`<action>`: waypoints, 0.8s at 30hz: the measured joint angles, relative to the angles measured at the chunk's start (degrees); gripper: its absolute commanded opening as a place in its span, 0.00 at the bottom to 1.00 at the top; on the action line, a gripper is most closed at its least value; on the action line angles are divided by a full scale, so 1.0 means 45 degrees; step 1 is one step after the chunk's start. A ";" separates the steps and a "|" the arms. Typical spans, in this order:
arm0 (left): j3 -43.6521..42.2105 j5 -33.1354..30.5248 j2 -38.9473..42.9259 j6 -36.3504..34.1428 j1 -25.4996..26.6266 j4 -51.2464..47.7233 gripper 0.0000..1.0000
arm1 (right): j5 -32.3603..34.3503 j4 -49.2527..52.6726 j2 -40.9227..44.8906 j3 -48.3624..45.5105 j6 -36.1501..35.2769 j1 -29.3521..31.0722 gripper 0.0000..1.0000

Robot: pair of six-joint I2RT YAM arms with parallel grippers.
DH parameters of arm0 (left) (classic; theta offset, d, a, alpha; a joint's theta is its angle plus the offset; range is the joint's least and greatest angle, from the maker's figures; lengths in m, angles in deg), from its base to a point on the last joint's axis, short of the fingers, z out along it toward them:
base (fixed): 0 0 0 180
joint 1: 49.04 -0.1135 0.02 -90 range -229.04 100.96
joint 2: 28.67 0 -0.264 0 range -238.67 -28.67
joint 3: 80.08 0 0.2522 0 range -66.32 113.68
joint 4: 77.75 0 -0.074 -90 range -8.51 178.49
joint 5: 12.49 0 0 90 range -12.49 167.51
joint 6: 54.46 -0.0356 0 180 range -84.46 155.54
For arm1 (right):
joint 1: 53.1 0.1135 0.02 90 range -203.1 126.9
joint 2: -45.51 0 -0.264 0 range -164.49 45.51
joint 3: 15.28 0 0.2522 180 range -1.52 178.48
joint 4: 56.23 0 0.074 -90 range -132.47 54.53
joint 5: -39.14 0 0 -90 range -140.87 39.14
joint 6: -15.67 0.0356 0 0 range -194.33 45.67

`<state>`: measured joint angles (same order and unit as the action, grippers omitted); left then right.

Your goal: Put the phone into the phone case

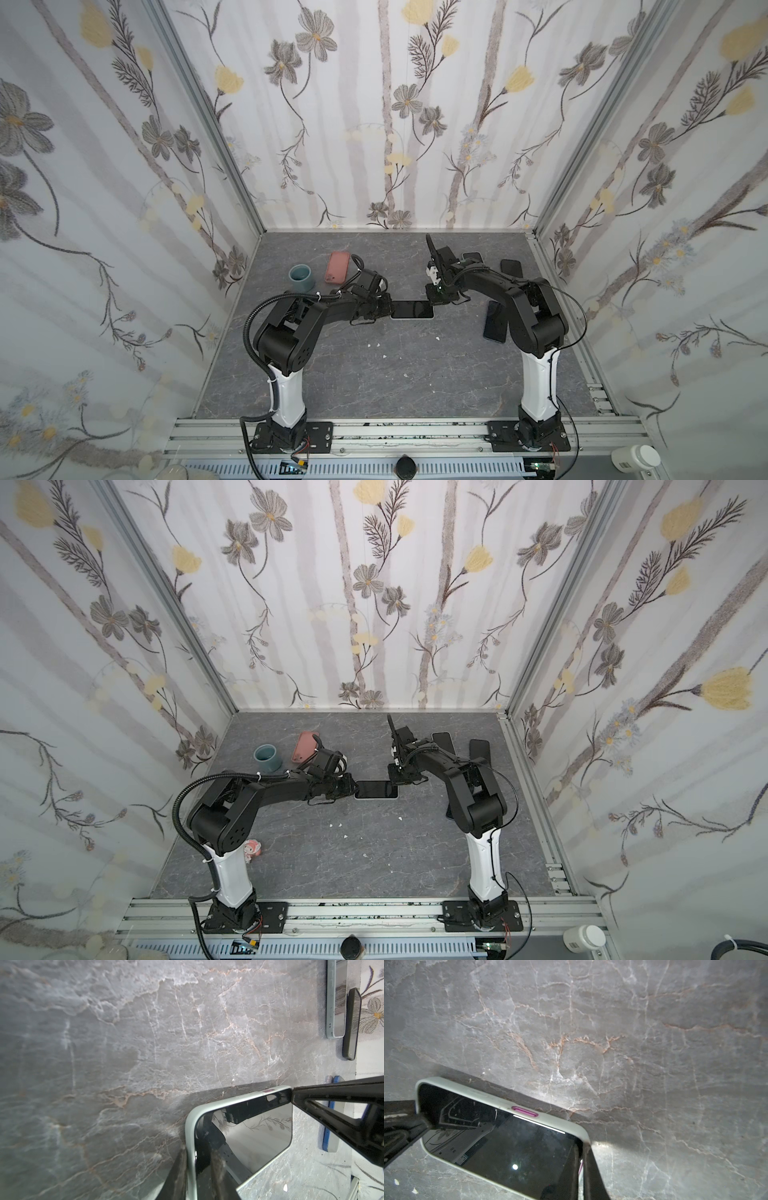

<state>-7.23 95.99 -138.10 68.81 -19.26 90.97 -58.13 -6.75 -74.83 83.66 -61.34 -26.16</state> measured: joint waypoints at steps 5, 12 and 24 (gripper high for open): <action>0.0389 -0.0199 0.0204 0.0000 -0.0053 -0.0797 0.23 | 0.1088 0.1127 0.0121 0.0996 -0.0185 0.0617 0.13; 0.1010 -0.0481 0.1355 -0.0010 -0.0223 -0.1282 0.24 | 0.1243 0.1622 0.1438 0.1758 -0.1001 0.0738 0.31; -0.1083 -0.1336 0.6232 -0.1375 -0.0515 -0.1360 0.52 | -0.0908 -0.0073 0.2788 0.0175 -0.6921 0.1209 0.93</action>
<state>-12.10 89.98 -110.06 62.63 -21.57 84.85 -62.22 -7.07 -62.28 84.45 -92.48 -20.72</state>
